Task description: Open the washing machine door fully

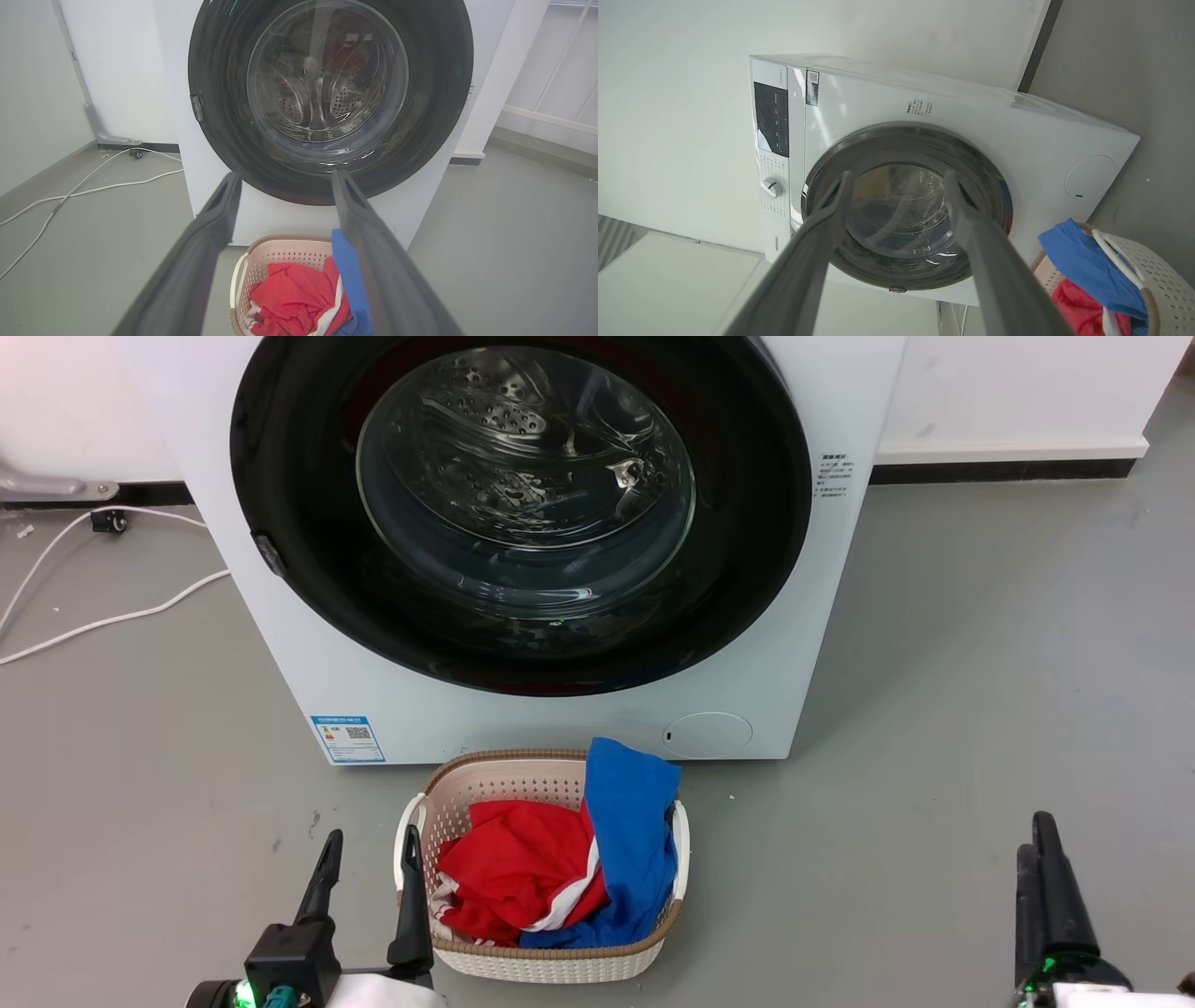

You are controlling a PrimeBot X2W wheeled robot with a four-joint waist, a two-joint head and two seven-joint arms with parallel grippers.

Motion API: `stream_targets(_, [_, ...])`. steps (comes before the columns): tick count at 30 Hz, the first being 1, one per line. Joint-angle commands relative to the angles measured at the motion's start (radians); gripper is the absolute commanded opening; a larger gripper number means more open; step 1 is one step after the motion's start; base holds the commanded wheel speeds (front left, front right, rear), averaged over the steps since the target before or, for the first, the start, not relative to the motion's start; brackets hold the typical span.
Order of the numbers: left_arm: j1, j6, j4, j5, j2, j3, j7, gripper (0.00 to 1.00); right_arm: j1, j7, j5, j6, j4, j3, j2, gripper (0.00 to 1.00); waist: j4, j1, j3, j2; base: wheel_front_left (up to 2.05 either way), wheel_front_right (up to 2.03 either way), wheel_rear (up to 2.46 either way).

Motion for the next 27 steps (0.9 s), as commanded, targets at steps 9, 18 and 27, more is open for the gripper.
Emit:
stream_targets(9, [0.010, -0.003, 0.000, -0.004, 0.000, 0.003, -0.003, 1.00, 0.042, 0.171, 0.290, 0.000, -0.059, -0.055, -0.029, 1.00, 0.002, 0.0000, 0.000, 0.0000, 0.00, 0.00, 0.00])
stream_targets(18, [0.009, 0.001, 0.000, -0.004, 0.000, 0.004, -0.003, 1.00, 0.055, 0.327, 0.350, 0.000, -0.065, -0.127, -0.009, 1.00, 0.006, 0.0000, 0.005, 0.0000, 0.00, 0.00, 0.00])
stream_targets(27, [0.006, 0.006, 0.002, 0.001, 0.000, 0.007, -0.003, 1.00, 0.050, 0.354, 0.314, 0.000, -0.064, -0.143, 0.006, 0.00, 0.010, 0.0000, 0.006, 0.0000, 0.00, 0.00, 0.00])
